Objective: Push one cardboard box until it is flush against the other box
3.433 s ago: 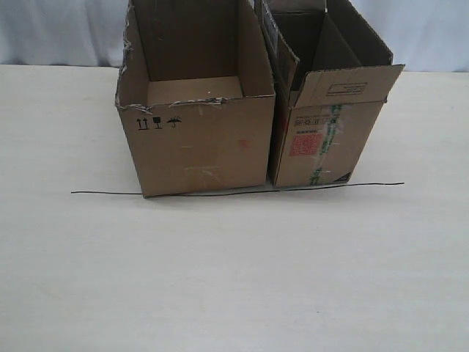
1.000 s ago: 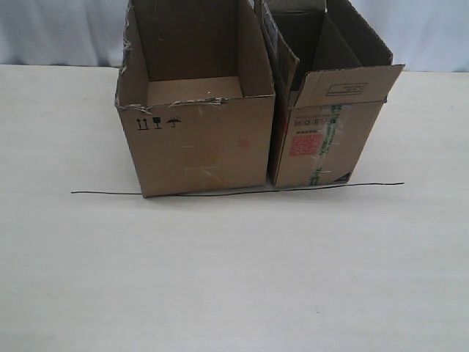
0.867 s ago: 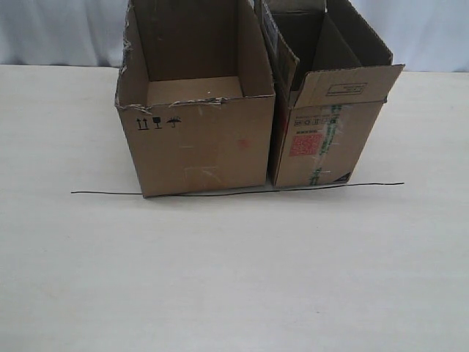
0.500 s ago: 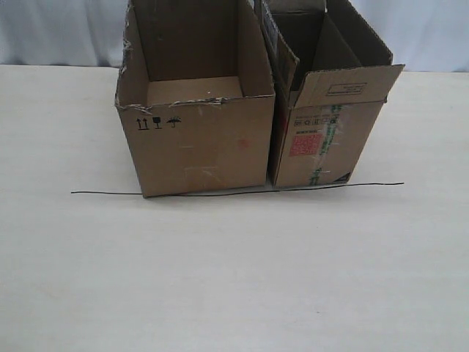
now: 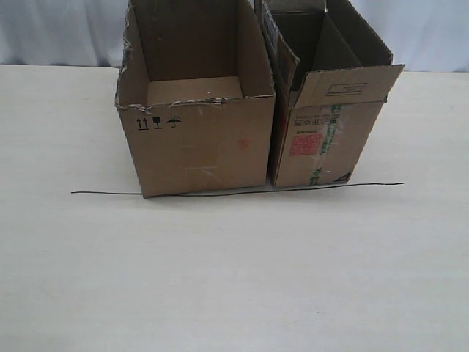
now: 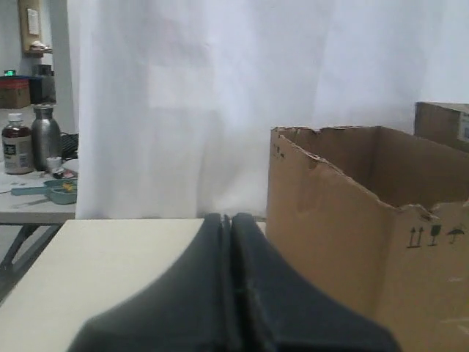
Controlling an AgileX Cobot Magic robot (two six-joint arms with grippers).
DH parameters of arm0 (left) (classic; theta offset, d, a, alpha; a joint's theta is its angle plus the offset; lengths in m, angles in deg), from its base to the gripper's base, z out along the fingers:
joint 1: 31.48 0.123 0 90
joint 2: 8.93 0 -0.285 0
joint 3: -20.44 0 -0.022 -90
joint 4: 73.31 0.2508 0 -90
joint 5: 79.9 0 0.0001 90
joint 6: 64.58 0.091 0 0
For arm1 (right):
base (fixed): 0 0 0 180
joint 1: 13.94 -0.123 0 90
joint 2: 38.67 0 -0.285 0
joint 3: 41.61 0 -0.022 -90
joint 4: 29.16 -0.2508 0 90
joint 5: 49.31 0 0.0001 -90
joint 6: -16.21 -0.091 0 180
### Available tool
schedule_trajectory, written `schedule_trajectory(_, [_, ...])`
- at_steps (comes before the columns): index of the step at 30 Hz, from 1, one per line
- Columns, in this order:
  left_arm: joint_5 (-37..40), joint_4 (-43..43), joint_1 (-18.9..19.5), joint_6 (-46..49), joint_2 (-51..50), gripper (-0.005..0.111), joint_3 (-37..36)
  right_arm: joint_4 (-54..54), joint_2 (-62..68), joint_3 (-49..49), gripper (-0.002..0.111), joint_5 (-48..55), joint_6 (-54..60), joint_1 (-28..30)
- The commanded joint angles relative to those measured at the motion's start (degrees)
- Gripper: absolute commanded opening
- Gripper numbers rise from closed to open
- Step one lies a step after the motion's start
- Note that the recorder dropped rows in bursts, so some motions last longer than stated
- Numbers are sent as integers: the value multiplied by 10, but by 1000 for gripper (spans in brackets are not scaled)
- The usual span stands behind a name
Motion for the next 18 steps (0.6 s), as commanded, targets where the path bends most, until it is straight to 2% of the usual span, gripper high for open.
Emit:
schedule_trajectory(1, [2,-2,-34,20,1,0,-2,4,-1,2,5,-5,1,-1])
schedule_trajectory(7, [2,-4,-43,10,1,0,-2,4,-1,2,5,-5,1,-1])
schedule_trajectory(12, [-2,36,-43,-49,1,0,-2,4,-1,2,5,-5,1,-1])
schedule_trajectory(18, [-3,56,-43,-43,1,0,-2,0,-1,2,5,-5,1,-1])
